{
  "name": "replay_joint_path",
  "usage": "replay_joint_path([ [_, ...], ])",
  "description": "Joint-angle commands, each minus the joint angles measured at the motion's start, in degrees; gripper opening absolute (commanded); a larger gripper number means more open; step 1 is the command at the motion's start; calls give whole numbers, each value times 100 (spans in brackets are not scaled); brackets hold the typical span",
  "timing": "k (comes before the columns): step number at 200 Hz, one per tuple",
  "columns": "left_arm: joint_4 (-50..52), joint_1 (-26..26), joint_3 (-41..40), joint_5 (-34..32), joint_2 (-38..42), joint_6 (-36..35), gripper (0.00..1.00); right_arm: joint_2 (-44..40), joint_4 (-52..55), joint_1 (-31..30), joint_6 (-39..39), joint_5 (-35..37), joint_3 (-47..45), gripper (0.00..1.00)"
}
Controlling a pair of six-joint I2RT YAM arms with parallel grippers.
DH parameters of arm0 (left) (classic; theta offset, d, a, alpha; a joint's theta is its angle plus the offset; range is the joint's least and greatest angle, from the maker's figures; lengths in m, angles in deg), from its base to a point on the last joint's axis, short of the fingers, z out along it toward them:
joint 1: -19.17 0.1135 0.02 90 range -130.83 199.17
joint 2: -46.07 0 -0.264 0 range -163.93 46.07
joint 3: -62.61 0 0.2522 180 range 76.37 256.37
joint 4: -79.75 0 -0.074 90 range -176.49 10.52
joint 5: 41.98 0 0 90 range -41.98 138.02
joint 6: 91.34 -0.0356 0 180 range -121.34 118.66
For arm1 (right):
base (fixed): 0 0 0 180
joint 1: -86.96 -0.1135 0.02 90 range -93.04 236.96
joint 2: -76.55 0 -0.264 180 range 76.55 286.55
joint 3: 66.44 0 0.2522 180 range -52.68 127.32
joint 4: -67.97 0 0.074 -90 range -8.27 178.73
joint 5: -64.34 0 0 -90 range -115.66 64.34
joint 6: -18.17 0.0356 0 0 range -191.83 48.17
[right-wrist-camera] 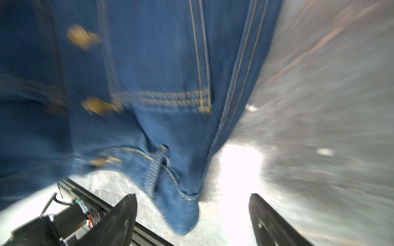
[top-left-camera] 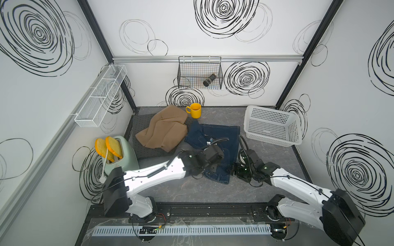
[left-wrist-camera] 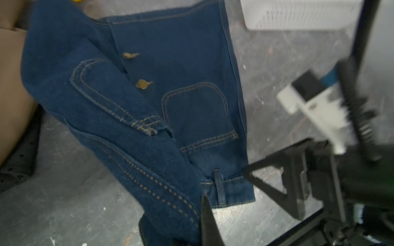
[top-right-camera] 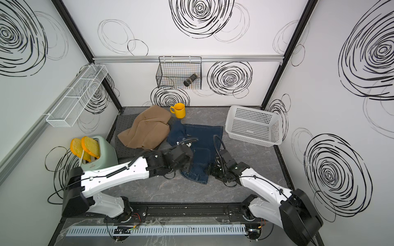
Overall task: Roll up the skirts
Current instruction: Fold the skirt at the center of the board.
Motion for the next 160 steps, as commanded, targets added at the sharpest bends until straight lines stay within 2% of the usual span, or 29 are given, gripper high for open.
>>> replay_joint_path([
  [1,166,-134,523,-102,-319,319,9,-872,60,130,-398,-21,284,84],
  [30,57,359,961,846,-677,1083,13,-2156,-1059,40,-781,-629,-354,72],
  [47,-118,808,915,1576,-706,1500,12,-2776,-1356,-29,-769,-808,-652,68],
  [54,-256,950,822,1863,-682,1658,10,-2967,-1502,-89,-788,-857,-767,66],
  [64,-458,1082,702,2197,-657,1782,10,-3142,-1778,-207,-867,-930,-934,55],
  [75,-489,1121,712,2331,-696,1882,12,-3159,-1900,-376,-1050,-876,-990,51],
  [88,-305,1121,828,2339,-795,1936,13,-2963,-1597,-658,-1383,-256,-772,55],
  [103,-121,1194,852,2466,-901,2037,12,-2551,-1138,-1132,-1761,775,-351,65],
  [126,7,1290,828,2630,-986,2179,12,-1893,-1293,-1997,-2256,1816,-27,75],
  [137,-81,1307,788,2790,-987,2223,12,-1499,-1319,-2386,-2390,2418,142,82],
  [151,-86,1299,800,2825,-995,2285,13,-992,-1308,-2697,-2474,3101,346,84],
  [160,-113,1298,801,2833,-987,2319,13,-713,-1402,-2756,-2464,3297,393,84],
])
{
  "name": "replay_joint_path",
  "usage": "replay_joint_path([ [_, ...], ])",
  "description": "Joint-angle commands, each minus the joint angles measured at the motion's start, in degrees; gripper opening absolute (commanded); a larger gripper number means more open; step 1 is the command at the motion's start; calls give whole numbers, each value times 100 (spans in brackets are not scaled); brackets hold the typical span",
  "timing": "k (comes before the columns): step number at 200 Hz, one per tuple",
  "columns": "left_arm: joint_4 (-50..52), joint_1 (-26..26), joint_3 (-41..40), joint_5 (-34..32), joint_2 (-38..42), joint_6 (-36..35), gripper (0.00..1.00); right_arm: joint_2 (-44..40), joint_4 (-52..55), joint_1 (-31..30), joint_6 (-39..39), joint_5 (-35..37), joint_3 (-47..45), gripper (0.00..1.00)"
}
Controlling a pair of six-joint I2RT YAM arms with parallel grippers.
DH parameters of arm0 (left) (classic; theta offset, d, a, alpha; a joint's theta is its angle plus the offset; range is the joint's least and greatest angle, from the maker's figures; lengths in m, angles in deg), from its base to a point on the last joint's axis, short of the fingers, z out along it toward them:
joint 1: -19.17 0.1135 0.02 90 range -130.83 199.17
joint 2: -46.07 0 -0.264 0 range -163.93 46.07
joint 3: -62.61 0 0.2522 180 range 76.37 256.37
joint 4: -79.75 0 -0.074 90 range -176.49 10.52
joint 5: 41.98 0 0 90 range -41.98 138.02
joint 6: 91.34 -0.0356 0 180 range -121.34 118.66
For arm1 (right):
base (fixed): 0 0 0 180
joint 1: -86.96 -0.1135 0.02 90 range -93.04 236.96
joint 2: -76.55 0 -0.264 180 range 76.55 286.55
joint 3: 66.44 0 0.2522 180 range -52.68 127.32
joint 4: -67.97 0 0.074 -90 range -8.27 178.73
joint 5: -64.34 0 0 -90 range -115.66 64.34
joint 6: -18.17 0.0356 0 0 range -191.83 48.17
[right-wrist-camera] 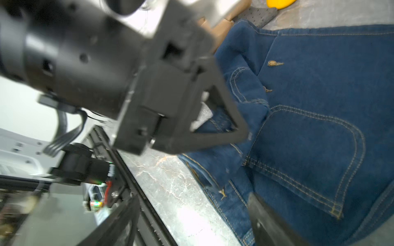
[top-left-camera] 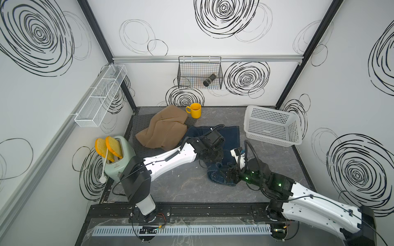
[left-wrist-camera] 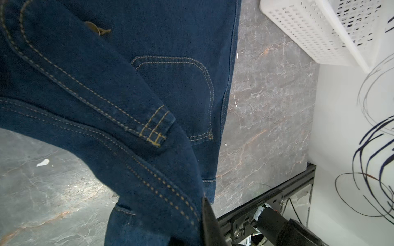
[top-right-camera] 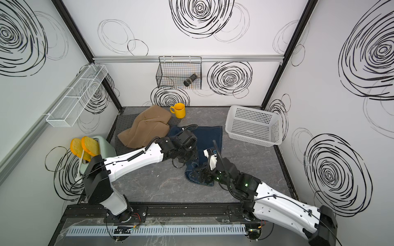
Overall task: Roll up the skirts
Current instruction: Fold the skirt at the center of the board.
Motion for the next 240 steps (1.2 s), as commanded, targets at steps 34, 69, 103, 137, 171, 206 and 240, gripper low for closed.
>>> replay_joint_path([
  [34,-139,4,39,375,-20,337,15,1154,-578,-333,-319,1824,204,78],
  [69,-133,-29,-48,369,10,277,35,1020,-1225,-264,-30,2118,-49,41],
  [103,134,533,217,178,255,-173,89,959,-1646,129,271,1107,-420,0],
  [137,414,1846,79,-446,936,-608,96,319,-1414,810,972,-399,-675,0],
  [171,-266,3122,-1052,96,1084,-527,100,-530,-1538,933,1159,-982,-1161,0],
  [206,-781,3385,-1389,217,375,-144,98,-728,-943,952,1109,-1150,-1112,0],
  [240,-1239,3411,-1995,116,182,389,100,-1046,-636,978,1134,-1156,-1167,0],
])
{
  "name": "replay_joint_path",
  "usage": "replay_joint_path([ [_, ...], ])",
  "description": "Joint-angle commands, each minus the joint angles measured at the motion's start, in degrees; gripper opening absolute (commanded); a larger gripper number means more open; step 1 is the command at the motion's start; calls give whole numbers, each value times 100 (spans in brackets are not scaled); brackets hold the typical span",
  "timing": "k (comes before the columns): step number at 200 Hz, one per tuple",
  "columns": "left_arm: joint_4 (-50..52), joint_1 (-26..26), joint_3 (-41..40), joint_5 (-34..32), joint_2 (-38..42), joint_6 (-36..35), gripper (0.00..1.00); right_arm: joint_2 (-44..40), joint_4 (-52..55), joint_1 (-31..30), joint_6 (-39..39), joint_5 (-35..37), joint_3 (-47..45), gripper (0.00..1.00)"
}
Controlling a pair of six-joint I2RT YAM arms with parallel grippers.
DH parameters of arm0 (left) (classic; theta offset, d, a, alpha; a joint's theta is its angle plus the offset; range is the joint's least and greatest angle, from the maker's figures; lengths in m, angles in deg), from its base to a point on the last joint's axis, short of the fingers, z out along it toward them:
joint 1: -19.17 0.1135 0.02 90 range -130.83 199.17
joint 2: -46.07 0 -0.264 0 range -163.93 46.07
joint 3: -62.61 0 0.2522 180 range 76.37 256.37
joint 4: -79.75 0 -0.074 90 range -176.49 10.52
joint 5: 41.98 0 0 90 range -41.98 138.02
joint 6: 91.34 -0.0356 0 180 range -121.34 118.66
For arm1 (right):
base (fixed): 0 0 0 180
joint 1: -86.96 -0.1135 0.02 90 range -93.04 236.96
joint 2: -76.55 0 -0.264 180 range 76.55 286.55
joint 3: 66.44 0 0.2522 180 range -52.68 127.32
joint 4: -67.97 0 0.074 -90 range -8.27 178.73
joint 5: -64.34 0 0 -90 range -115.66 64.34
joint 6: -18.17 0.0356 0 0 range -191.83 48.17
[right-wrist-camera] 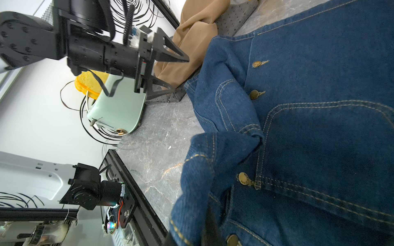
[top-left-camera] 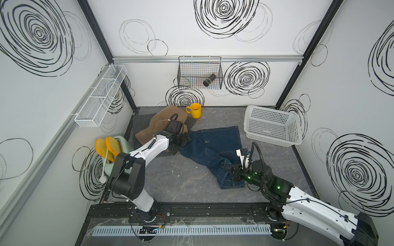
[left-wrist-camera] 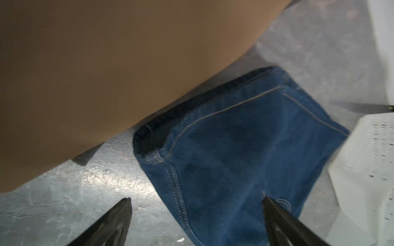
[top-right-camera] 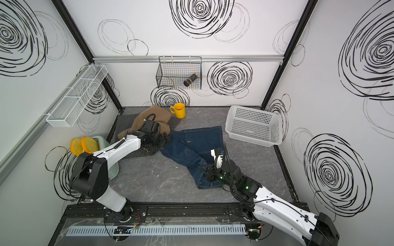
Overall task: Roll up the skirts
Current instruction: Fold the skirt at the center of the board.
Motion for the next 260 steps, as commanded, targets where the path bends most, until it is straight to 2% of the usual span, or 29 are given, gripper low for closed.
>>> replay_joint_path([
  [1,-450,35,-380,-32,44,540,100,-258,318,45,74,-158,-29,0],
  [35,-1280,-131,-1474,-86,481,1056,98,-507,535,56,68,-286,-78,0],
  [68,-1430,-16,-1330,-159,261,888,99,-839,644,62,-7,-449,-198,0],
  [95,-1709,28,-1374,-137,-20,919,89,-976,792,62,-57,-478,-217,0],
  [109,-1633,39,-1254,-172,-264,846,79,-1006,862,66,-78,-452,-212,0],
  [124,-1599,60,-1159,-199,-407,726,62,-1063,934,71,-69,-474,-196,0],
  [144,-1374,92,-1036,-351,-416,643,29,-1179,1097,71,-21,-461,-162,0],
  [161,-1075,150,-895,-439,-274,582,5,-1278,1306,80,69,-439,-78,0],
  [163,-1008,163,-866,-458,-253,573,0,-1290,1334,80,86,-427,-63,0],
  [195,-185,357,-512,-724,634,311,0,-1288,1973,101,434,-224,306,0],
  [215,215,711,-332,-754,1377,149,0,-1058,2371,124,646,-146,586,0],
  [243,648,1213,-76,-782,2237,-235,0,-550,2001,124,391,-1009,681,0],
  [260,910,1496,0,-718,2544,-487,0,-169,1950,115,292,-1150,734,0],
])
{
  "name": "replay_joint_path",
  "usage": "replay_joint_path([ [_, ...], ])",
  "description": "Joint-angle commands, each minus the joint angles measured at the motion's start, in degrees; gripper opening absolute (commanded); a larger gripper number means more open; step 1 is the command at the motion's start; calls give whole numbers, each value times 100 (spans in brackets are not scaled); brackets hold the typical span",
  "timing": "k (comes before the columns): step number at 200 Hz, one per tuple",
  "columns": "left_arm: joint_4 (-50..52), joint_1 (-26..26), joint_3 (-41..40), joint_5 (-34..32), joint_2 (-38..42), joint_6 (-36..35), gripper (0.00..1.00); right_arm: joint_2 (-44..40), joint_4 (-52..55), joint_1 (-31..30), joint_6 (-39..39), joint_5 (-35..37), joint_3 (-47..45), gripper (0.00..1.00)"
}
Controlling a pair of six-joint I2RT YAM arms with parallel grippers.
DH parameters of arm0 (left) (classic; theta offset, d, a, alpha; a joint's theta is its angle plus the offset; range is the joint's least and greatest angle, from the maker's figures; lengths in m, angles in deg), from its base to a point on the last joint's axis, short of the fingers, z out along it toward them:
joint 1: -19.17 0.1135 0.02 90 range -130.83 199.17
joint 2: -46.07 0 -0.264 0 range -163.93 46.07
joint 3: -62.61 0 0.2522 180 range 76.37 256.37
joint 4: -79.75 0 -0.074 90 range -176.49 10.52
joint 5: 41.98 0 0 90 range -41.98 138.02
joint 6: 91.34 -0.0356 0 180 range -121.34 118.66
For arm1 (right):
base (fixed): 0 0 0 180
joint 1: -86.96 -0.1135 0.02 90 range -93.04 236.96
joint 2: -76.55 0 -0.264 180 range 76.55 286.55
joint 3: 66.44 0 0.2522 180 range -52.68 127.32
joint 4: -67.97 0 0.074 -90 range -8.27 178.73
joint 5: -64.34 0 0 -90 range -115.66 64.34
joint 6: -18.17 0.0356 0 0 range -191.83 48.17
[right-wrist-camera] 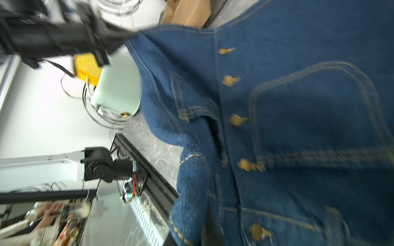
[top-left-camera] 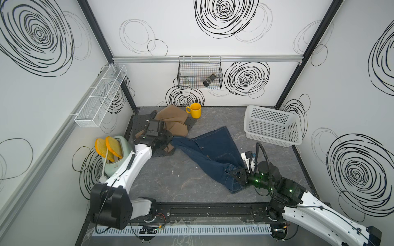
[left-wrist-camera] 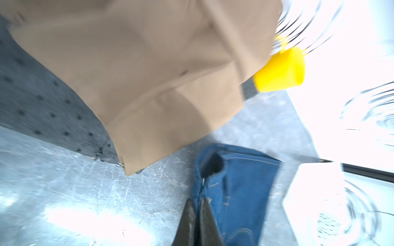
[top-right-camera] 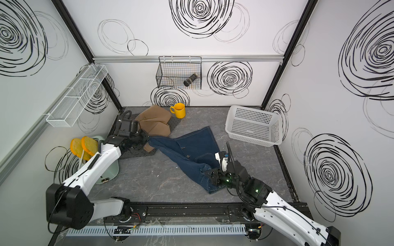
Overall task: Roll up the skirts
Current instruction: Fold the skirt at the center of the board.
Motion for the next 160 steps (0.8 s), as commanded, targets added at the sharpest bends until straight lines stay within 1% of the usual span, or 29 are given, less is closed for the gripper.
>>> replay_joint_path([
  [1,585,396,157,-240,345,-455,0,415,-8,5,-112,-508,167,0],
  [13,763,524,184,-179,475,-540,0,651,141,15,-103,-545,222,0],
  [34,744,519,203,-52,628,-464,0,785,441,15,19,-659,353,0],
  [52,487,373,300,83,521,-258,0,597,646,23,249,-343,343,0],
  [69,374,37,677,17,108,-119,0,372,807,86,596,88,229,0],
  [86,412,-450,1280,-206,-510,-108,0,281,1188,313,888,400,171,0],
  [96,454,-740,1677,-363,-961,-136,0,267,1357,506,992,404,125,0],
  [108,575,-984,2218,-440,-1544,-143,0,298,1421,716,1023,321,21,0],
  [120,706,-1239,2748,-537,-2147,-141,0,358,1560,937,1068,382,-52,0],
  [142,1028,-1642,3992,-738,-3369,-219,0,606,1697,1395,1080,350,-181,0],
  [160,1372,-1943,5081,-1088,-4385,-393,0,799,1601,1707,1067,59,-355,0],
])
